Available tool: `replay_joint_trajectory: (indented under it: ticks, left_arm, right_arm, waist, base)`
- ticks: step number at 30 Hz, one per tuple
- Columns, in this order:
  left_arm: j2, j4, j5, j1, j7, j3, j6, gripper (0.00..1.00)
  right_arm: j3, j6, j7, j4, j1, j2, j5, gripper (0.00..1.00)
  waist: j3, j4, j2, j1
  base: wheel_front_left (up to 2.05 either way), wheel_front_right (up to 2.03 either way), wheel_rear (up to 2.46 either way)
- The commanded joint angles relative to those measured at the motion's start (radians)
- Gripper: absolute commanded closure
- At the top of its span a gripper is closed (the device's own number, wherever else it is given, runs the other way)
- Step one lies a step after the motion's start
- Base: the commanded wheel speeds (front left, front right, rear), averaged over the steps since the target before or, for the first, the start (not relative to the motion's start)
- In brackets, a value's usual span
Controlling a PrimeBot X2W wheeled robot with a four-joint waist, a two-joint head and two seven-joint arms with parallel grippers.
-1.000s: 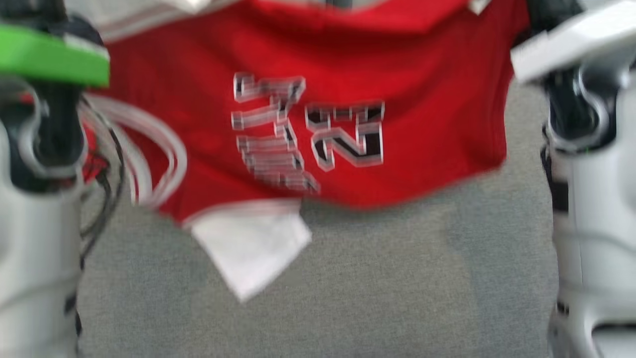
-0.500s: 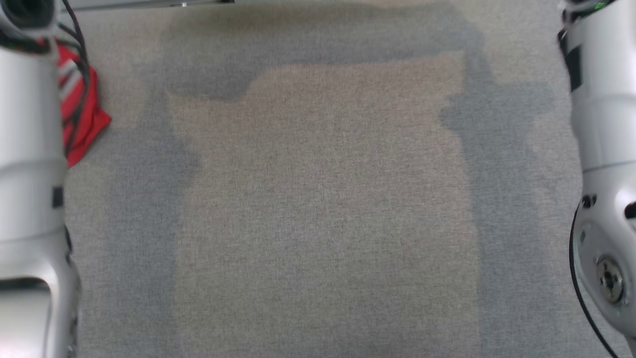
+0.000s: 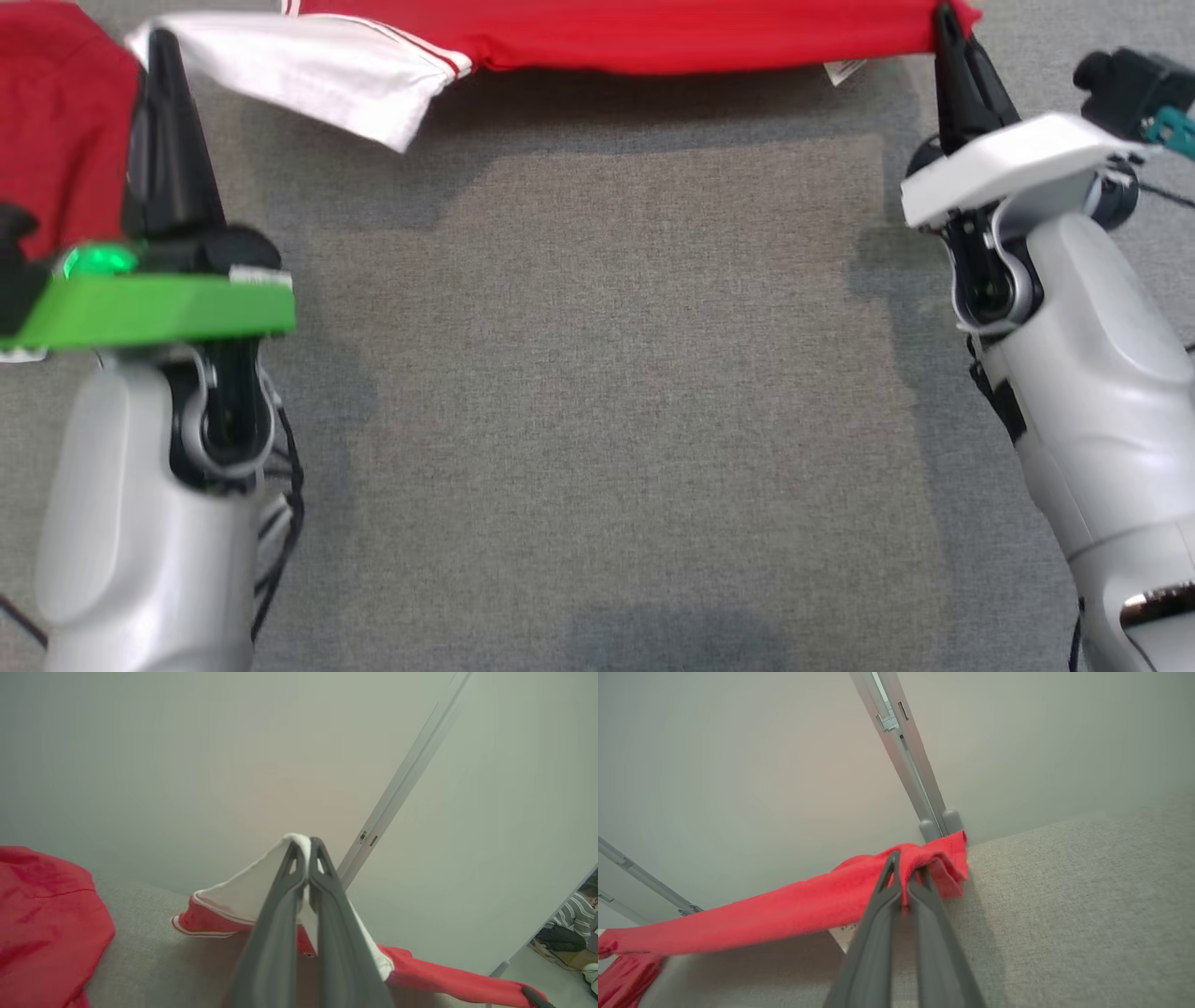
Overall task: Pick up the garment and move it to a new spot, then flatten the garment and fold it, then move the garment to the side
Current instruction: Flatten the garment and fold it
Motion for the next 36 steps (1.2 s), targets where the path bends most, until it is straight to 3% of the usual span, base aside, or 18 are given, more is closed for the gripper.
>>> replay_joint_trajectory:
  ticks: [1,8,14,25,36]
  left_arm:
    - [0.008,-0.054,0.006,0.074,-0.006,0.006,0.013,1.0]
    - [0.009,-0.225,0.014,0.34,0.015,-0.006,0.071,1.0]
    - [-0.019,-0.265,0.006,0.528,0.012,-0.017,0.111,1.0]
    - [-0.077,-0.235,0.009,0.791,-0.005,-0.029,0.135,1.0]
    - [-0.095,-0.247,0.029,0.935,-0.008,-0.022,0.139,1.0]
  right_arm:
    - [0.001,0.0,-0.009,-0.036,0.052,-0.021,0.029,1.0]
    - [0.002,0.0,-0.011,-0.172,0.231,-0.059,0.067,1.0]
    - [-0.025,0.0,-0.012,-0.248,0.373,-0.059,0.02,1.0]
    - [-0.192,0.0,-0.013,-0.367,0.664,0.029,-0.125,1.0]
    - [-0.239,0.0,0.027,-0.506,0.894,0.103,-0.161,1.0]
  waist:
    - [-0.02,-0.009,0.0031,-0.0001]
    - [-0.064,-0.015,0.0031,-0.0001]
    - [-0.099,-0.009,0.0031,-0.0001]
    - [-0.204,0.034,0.0031,-0.0001]
    - [-0.3,0.035,0.0031,-0.0001]
  base:
    - [0.0,0.0,0.0]
    - [0.0,0.0,0.0]
    - [0.0,0.0,0.0]
    - [0.0,0.0,0.0]
    - [0.0,0.0,0.0]
